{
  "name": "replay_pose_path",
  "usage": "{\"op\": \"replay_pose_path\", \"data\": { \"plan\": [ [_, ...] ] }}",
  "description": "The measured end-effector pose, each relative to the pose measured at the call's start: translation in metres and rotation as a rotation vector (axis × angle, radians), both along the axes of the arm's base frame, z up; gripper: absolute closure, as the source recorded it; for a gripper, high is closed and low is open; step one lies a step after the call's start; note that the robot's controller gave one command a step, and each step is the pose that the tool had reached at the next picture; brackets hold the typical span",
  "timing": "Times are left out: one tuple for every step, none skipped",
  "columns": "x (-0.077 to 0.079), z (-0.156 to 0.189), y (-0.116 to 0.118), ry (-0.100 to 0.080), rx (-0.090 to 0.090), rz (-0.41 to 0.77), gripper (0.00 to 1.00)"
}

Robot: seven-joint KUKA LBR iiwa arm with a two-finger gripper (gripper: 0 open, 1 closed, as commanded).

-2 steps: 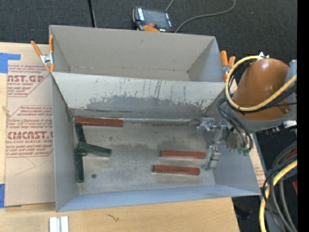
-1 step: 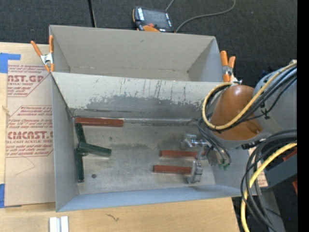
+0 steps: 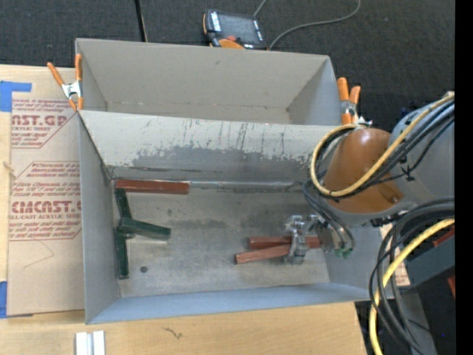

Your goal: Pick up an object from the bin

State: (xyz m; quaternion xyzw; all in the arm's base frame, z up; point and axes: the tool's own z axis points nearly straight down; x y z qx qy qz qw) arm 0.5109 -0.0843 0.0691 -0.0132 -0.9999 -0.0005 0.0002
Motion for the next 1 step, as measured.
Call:
{"op": "replay_pose_path", "data": {
  "plan": [
    [-0.0233,0.1478,0.0185,-0.008,-0.002,0.033,1.0]
  ]
}}
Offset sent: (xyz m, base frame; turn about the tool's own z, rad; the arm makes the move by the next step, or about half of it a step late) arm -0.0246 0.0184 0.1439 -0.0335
